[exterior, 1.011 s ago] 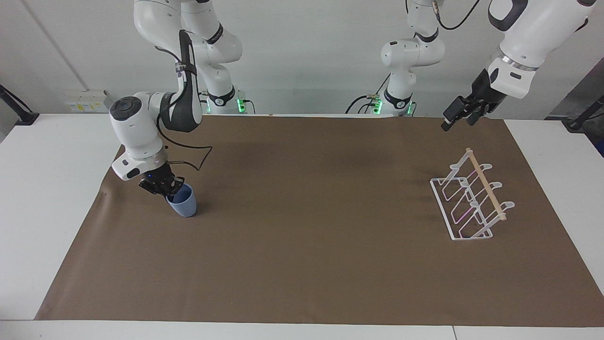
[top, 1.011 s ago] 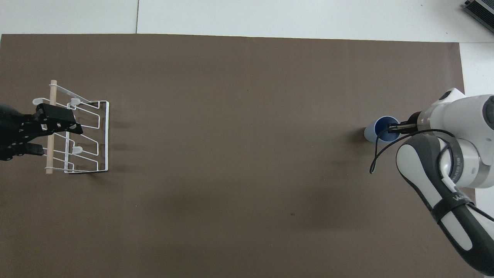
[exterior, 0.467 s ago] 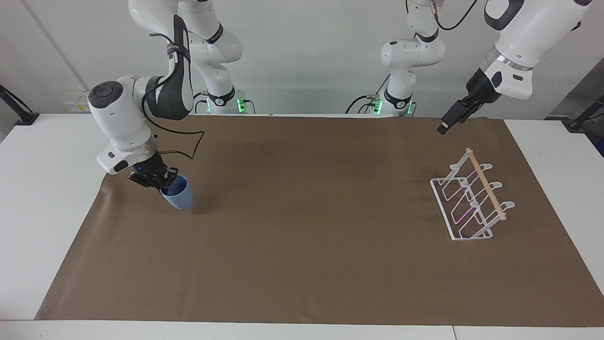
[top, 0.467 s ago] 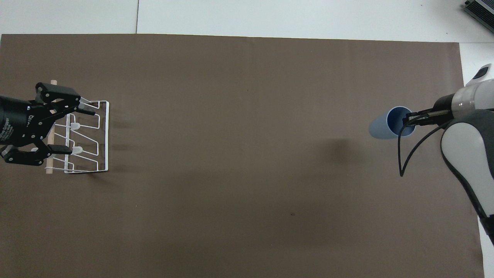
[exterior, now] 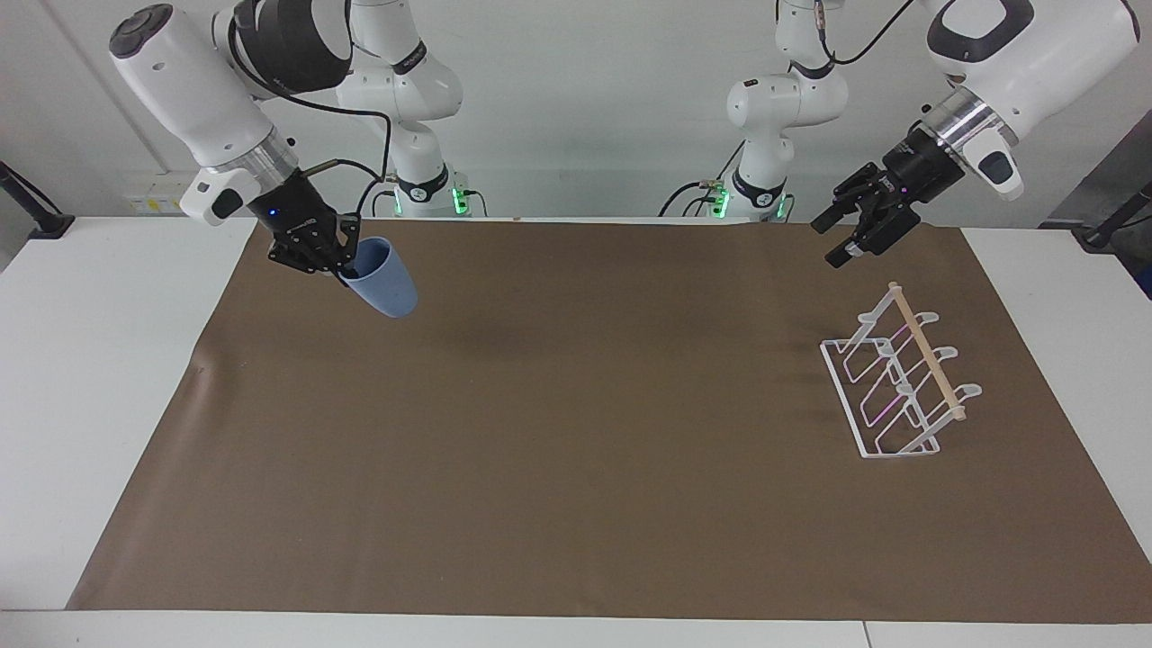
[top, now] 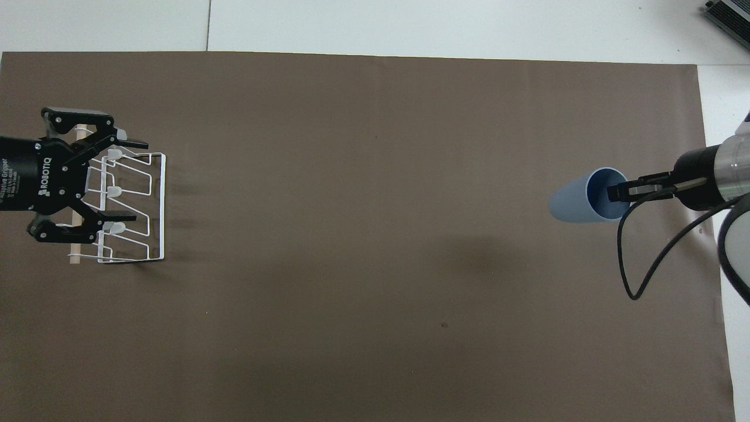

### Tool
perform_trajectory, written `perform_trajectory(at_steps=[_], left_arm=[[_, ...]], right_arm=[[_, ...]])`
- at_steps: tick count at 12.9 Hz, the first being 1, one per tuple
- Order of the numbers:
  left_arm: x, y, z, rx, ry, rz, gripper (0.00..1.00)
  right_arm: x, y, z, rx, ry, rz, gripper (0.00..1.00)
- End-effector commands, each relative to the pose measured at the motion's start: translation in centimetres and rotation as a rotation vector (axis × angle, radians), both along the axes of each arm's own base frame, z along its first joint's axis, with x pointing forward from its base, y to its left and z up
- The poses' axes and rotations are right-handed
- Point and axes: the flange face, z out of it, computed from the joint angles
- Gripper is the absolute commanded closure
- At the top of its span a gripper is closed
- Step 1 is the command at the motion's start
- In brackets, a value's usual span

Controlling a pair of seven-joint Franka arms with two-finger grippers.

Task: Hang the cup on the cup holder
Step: 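Lift the cup with the right gripper while the left gripper moves toward it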

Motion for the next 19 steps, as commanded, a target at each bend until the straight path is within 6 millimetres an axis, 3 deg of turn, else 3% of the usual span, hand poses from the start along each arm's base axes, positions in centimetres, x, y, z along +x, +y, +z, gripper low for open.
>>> perform_trajectory(at_steps=[1, 5, 9, 11, 13, 14, 19], left_arm=[[-1.1, -1.0, 0.7, -0.136, 0.087, 0.118, 0.0], [-2.3, -2.9, 0.5, -0.19, 0.155, 0.097, 0.0], [-3.1, -6.7, 0.3, -0.185, 0.153, 0.058, 0.0], [-3.4, -8.3, 0.2, -0.187, 0.177, 0.069, 0.0], [-4.0, -12.1, 0.6, -0.192, 0.151, 0.075, 0.0], [-4.3, -13.6, 0.7, -0.199, 0.145, 0.095, 0.0], [-4.0, -15.3, -0.2, -0.2, 0.14, 0.103, 0.0]], right_arm=[[-0.4, 2.7, 3.3, 0.031, -0.038, 0.078, 1.0], [-0.4, 4.8, 3.9, 0.147, -0.047, 0.066, 1.0], [-0.3, 6.1, 4.5, 0.279, -0.04, -0.021, 1.0], [-0.8, 9.5, 4.5, 0.331, -0.044, -0.033, 1.0], [-0.9, 14.1, 4.6, 0.356, -0.079, -0.099, 1.0], [-0.9, 15.5, 4.8, 0.375, -0.085, -0.147, 1.0], [-1.7, 19.8, 5.8, 0.487, -0.08, -0.218, 1.0]])
